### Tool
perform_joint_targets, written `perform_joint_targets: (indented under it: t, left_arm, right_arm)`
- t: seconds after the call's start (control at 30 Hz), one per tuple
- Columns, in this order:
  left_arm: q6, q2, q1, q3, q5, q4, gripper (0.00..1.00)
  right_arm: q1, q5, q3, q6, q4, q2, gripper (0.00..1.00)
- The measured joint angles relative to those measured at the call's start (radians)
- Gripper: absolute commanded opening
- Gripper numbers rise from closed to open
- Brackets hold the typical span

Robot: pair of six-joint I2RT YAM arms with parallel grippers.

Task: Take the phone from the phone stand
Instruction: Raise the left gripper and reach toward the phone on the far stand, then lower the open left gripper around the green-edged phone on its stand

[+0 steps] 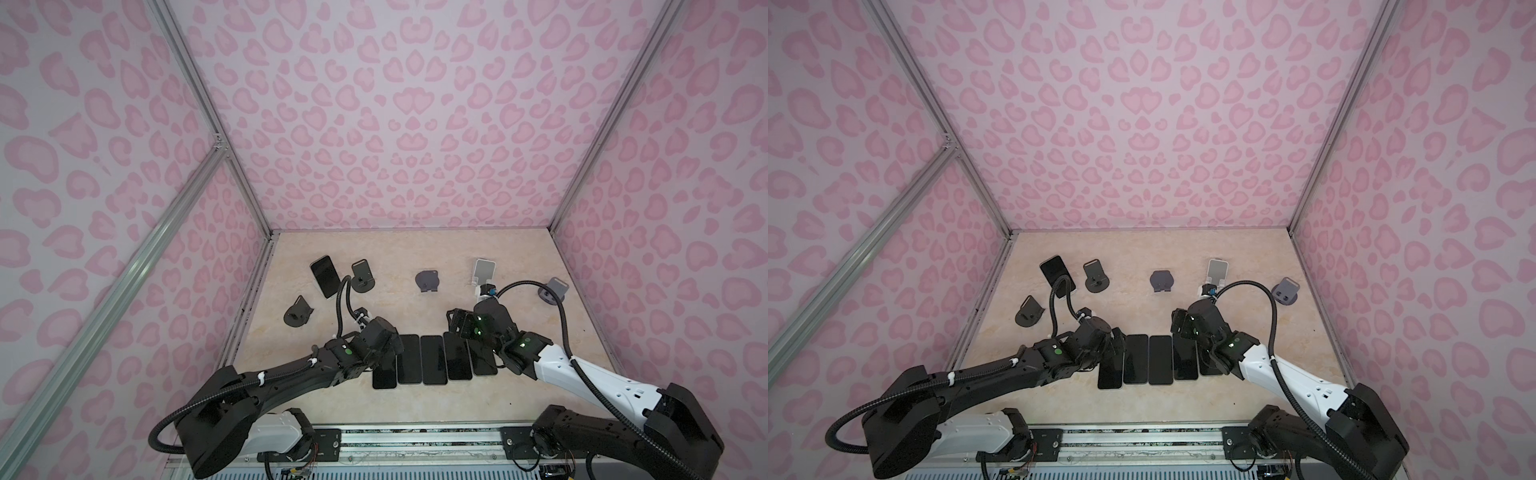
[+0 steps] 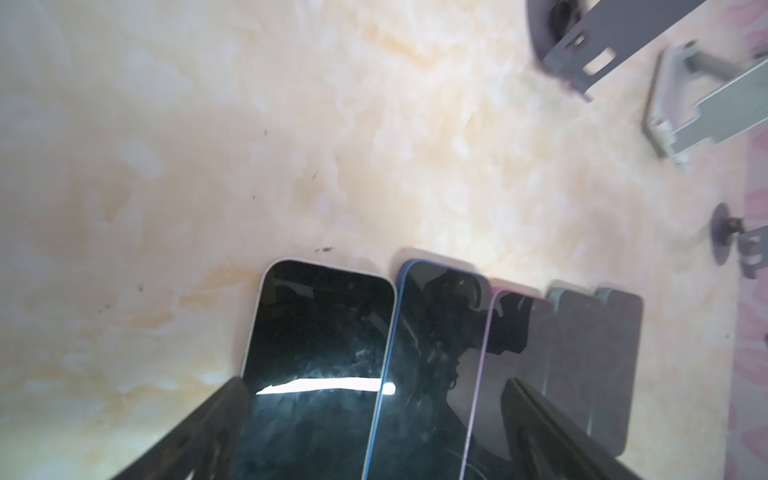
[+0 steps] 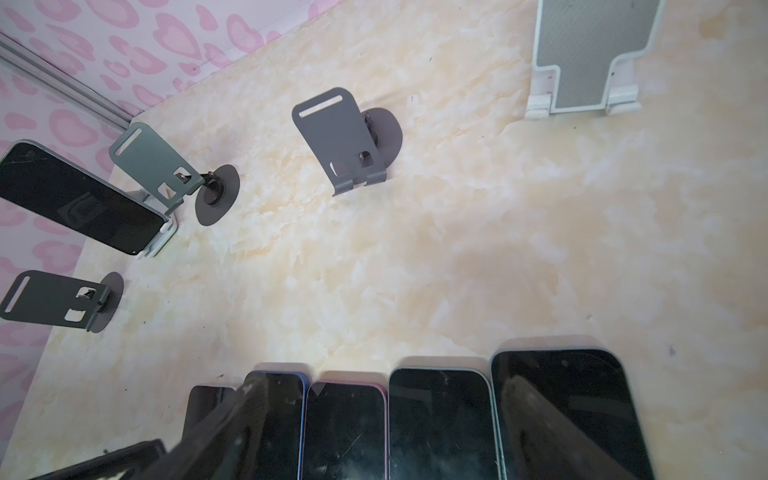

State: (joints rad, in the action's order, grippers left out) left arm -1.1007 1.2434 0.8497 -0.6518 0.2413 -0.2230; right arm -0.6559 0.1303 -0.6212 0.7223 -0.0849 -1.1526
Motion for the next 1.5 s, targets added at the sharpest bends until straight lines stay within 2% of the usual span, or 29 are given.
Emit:
perform_joint_targets:
  t: [0.13, 0.27, 0.4, 0.63, 0.83, 1.03, 1.23, 1.5]
  left_arm:
    - [0.060, -0.056, -0.015, -0.121, 0.105, -0.102, 0.96]
    - [0.121, -0.040, -0.052, -0.276, 0.234, -0.214, 0.96]
    - [0.154, 0.054, -0.110, -0.424, 0.394, -0.317, 0.96]
    - [0.095, 0.308, -0.250, -0.640, 0.621, -0.491, 0.96]
    - [0.107, 0.477, -0.362, -0.763, 0.665, -0.535, 0.96]
    - [0.131, 0.572, -0.378, -0.834, 0.690, -0.544, 0.96]
    - [0.091, 0.647, -0.399, -0.883, 0.698, -0.591, 0.96]
    - [0.092, 0.682, -0.423, -0.879, 0.686, -0.578, 0.96]
  right_arm:
    - [0.013, -0.016, -0.041, -0.035, 0.009, -0.029, 0.91]
    - [0.015, -0.055, -0.072, -0.069, 0.048, -0.078, 0.91]
    - [0.026, -0.096, -0.095, -0.094, 0.095, -0.141, 0.92]
    - [0.082, -0.170, -0.094, -0.124, 0.159, -0.168, 0.92]
    - [0.118, -0.202, 0.002, -0.121, 0.249, -0.167, 0.93]
    - [0.162, -0.192, 0.062, -0.082, 0.306, -0.161, 0.94]
    - [0.165, -0.202, 0.076, -0.074, 0.349, -0.158, 0.94]
    - [0.165, -0.201, 0.081, -0.071, 0.353, -0.124, 0.95]
